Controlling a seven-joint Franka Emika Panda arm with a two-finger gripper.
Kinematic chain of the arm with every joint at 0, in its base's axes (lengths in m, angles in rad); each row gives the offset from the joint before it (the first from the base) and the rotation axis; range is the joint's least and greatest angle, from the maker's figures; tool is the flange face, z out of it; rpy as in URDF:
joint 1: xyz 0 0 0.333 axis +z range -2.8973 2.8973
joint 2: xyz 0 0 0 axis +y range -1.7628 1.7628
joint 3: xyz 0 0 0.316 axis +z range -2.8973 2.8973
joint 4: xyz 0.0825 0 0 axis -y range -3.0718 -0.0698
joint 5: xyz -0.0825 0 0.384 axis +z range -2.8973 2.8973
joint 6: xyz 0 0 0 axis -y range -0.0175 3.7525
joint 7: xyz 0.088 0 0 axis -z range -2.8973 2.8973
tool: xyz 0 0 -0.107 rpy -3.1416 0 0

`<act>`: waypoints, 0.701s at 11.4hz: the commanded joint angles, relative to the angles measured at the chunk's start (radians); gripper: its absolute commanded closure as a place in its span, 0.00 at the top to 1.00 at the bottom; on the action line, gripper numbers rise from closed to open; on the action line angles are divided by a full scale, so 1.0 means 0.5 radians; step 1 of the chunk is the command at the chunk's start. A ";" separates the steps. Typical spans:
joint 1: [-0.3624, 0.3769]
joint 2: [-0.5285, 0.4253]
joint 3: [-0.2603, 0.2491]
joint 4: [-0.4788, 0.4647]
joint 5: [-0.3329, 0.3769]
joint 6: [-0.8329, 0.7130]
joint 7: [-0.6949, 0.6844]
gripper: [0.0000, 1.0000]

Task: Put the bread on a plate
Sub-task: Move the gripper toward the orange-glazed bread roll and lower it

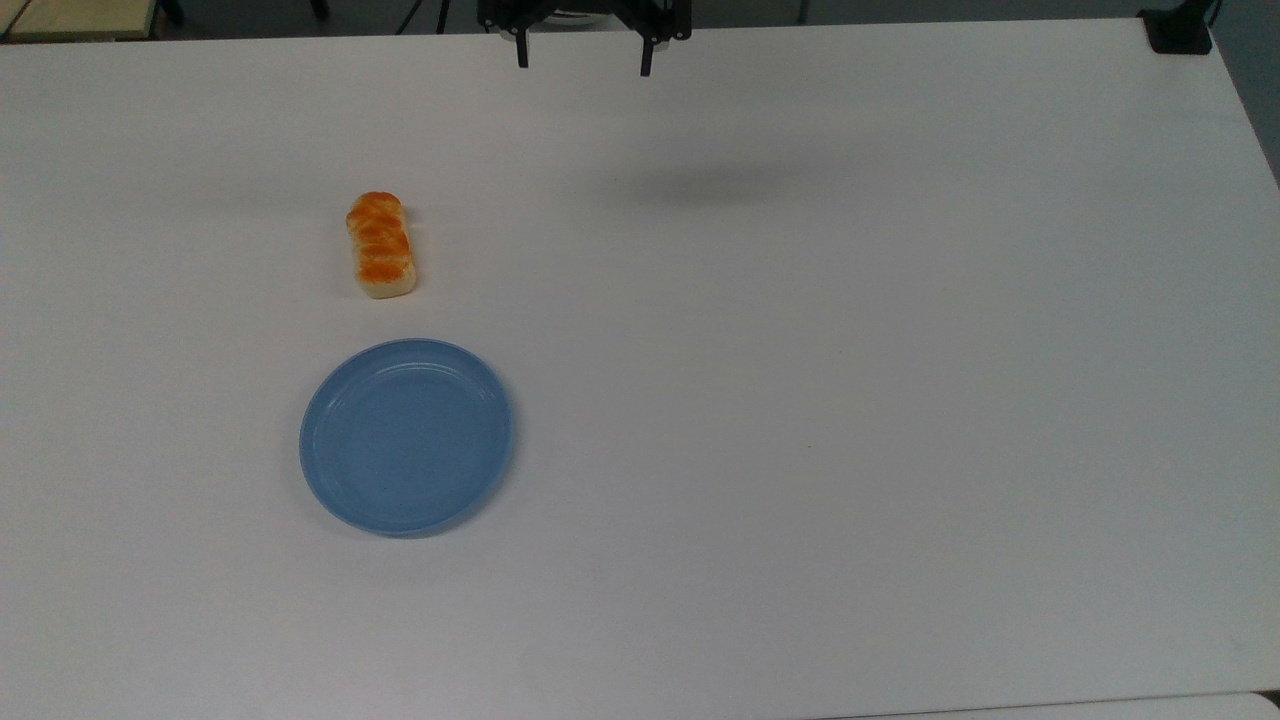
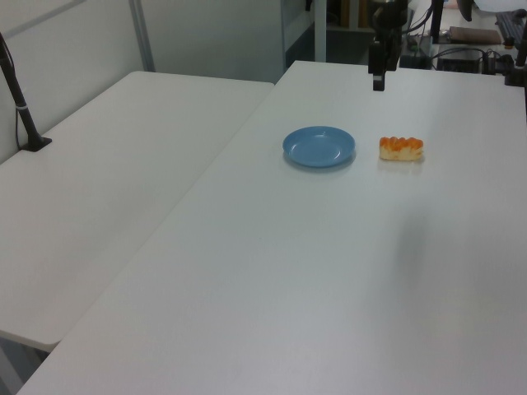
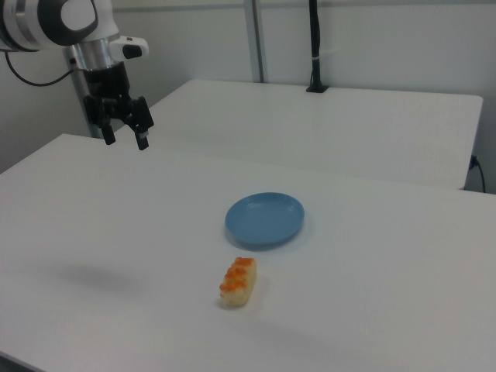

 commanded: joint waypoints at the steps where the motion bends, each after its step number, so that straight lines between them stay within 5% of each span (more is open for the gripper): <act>1: -0.023 -0.041 -0.041 0.001 0.009 0.011 -0.114 1.00; 8: -0.027 -0.038 -0.059 0.004 0.007 0.015 -0.164 1.00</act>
